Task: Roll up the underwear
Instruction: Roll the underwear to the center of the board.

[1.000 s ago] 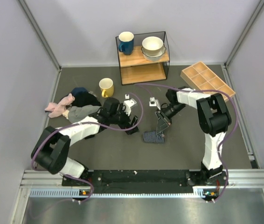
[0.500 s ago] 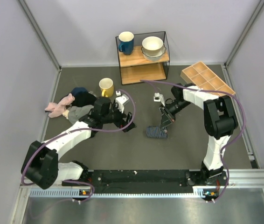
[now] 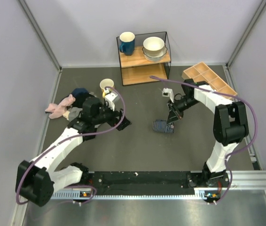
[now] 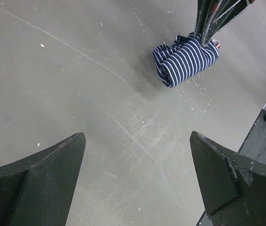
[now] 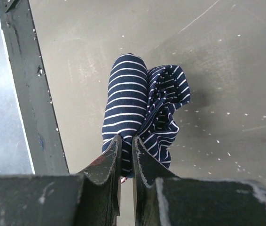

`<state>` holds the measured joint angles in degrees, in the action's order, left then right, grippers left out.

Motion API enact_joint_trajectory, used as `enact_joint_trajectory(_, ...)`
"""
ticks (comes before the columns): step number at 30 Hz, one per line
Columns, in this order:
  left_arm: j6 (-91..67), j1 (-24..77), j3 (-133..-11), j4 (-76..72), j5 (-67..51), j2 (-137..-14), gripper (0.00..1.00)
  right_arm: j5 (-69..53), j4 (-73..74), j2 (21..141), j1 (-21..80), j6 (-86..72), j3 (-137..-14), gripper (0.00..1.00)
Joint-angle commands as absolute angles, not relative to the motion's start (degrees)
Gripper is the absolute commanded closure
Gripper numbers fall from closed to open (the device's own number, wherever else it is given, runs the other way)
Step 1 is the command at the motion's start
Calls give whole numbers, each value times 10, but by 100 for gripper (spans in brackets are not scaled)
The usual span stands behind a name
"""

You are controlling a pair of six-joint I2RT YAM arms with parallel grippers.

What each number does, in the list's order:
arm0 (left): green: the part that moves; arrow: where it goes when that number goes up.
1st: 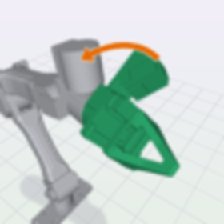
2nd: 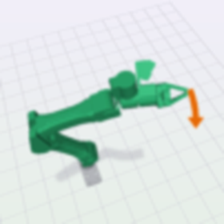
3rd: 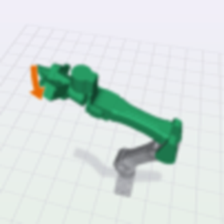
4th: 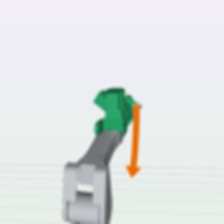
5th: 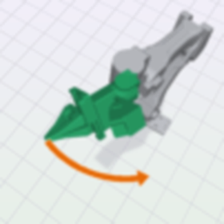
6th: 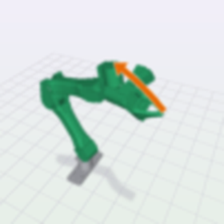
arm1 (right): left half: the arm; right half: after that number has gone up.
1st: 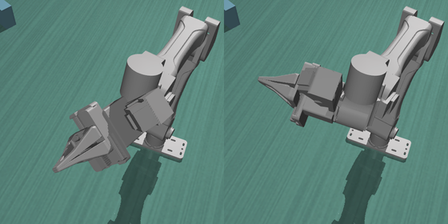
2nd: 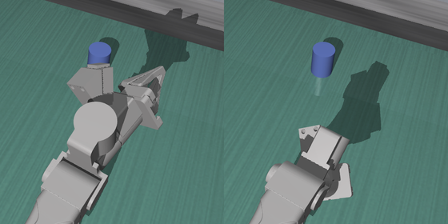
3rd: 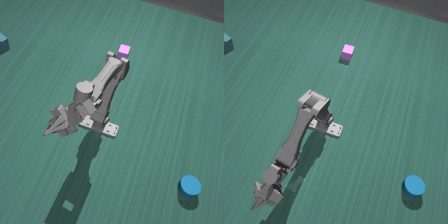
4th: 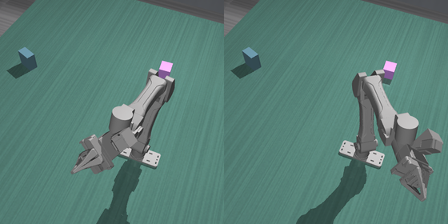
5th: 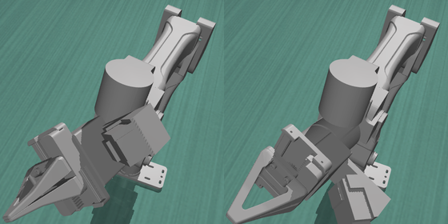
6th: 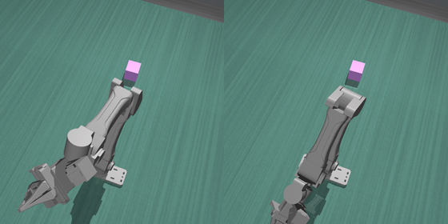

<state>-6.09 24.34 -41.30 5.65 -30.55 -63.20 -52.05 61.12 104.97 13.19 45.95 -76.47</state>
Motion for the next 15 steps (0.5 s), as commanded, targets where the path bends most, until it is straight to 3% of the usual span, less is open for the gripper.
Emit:
enact_joint_trajectory(1, -40, 236, -467, 131, -299, -580, 2, -516, 603, 1010, 108, 472, -768, 100)
enact_joint_trajectory(6, 16, 236, -498, 224, -255, -530, 2, -500, 608, 1004, 83, 473, -792, 100)
enact_joint_trajectory(15, 59, 236, -450, 239, -217, -460, 1, -483, 641, 1032, 47, 483, -857, 100)
